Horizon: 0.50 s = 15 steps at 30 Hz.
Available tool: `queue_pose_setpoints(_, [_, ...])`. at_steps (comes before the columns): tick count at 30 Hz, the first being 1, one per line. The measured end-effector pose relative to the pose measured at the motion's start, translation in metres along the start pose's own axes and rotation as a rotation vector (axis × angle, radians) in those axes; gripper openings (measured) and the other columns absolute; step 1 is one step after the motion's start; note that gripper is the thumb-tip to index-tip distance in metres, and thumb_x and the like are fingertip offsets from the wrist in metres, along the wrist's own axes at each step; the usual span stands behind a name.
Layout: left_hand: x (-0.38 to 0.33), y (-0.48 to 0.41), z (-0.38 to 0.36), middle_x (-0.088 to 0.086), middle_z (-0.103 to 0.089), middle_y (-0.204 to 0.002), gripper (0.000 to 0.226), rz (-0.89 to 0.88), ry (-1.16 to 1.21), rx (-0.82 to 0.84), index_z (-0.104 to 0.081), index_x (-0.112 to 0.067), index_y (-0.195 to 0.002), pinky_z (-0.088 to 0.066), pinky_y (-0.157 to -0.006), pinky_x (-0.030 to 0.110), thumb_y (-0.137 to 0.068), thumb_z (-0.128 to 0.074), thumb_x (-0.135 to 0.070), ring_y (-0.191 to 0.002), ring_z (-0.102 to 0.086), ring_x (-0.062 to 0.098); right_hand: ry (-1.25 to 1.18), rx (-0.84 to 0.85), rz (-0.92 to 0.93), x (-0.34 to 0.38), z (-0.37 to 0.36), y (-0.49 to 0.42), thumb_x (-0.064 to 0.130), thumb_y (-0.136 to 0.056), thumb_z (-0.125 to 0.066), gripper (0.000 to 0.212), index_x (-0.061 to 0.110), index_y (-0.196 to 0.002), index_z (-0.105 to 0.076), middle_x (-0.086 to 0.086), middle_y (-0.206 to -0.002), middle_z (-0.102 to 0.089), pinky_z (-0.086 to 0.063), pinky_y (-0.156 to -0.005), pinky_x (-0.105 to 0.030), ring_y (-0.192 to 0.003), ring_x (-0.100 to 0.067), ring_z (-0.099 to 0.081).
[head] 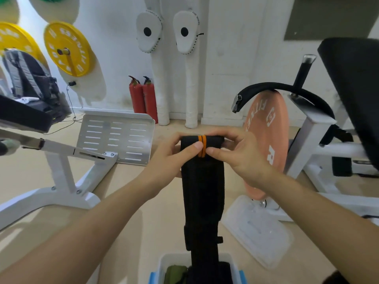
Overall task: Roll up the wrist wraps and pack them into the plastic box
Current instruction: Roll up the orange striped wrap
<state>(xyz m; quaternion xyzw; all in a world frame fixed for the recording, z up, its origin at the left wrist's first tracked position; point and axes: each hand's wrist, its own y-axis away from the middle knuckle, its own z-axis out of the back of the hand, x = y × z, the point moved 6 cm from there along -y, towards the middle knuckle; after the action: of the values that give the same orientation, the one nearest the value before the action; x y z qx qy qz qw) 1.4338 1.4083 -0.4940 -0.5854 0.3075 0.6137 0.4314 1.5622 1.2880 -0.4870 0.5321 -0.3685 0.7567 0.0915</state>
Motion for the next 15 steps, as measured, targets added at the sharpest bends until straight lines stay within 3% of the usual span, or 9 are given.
queue_pose_setpoints(5, [0.002, -0.003, 0.002, -0.006, -0.072, -0.083, 0.017, 0.026, 0.054, -0.056, -0.071, -0.02, -0.104, -0.061, -0.07, 0.03, -0.099, -0.063, -0.035, -0.081, -0.074, 0.013, 0.037, 0.052, 0.077, 0.002, -0.004, 0.002, -0.01, -0.076, -0.08, 0.033, 0.004, -0.106, -0.076, -0.011, -0.11, -0.074, -0.058, -0.092, -0.051, -0.111, -0.026, -0.068])
queue_pose_setpoints(8, [0.002, -0.004, 0.005, 0.002, -0.075, -0.09, 0.011, 0.024, 0.103, -0.056, -0.073, -0.017, -0.103, -0.059, -0.069, 0.026, -0.096, -0.069, -0.024, -0.083, -0.074, 0.014, 0.043, 0.071, 0.053, 0.003, -0.007, 0.004, -0.011, -0.075, -0.08, 0.034, 0.006, -0.104, -0.076, -0.012, -0.112, -0.072, -0.06, -0.089, -0.05, -0.113, -0.025, -0.067])
queue_pose_setpoints(13, [0.0, -0.004, 0.013, 0.001, -0.075, -0.107, 0.024, -0.078, 0.082, -0.133, -0.076, -0.022, -0.106, -0.062, -0.084, 0.036, -0.083, -0.082, -0.015, -0.098, -0.074, 0.02, 0.005, 0.183, -0.136, 0.002, -0.008, 0.005, 0.02, -0.08, -0.085, 0.055, 0.025, -0.13, -0.065, -0.001, -0.122, -0.07, -0.056, -0.096, -0.039, -0.116, -0.021, -0.067])
queue_pose_setpoints(15, [-0.004, -0.001, 0.014, -0.001, -0.074, -0.111, 0.033, -0.152, 0.026, -0.141, -0.074, -0.026, -0.109, -0.06, -0.089, 0.037, -0.081, -0.085, -0.013, -0.102, -0.073, 0.022, -0.14, 0.177, -0.265, -0.001, -0.01, 0.006, 0.029, -0.082, -0.078, 0.057, 0.032, -0.136, -0.06, -0.002, -0.125, -0.069, -0.058, -0.094, -0.043, -0.114, -0.023, -0.069])
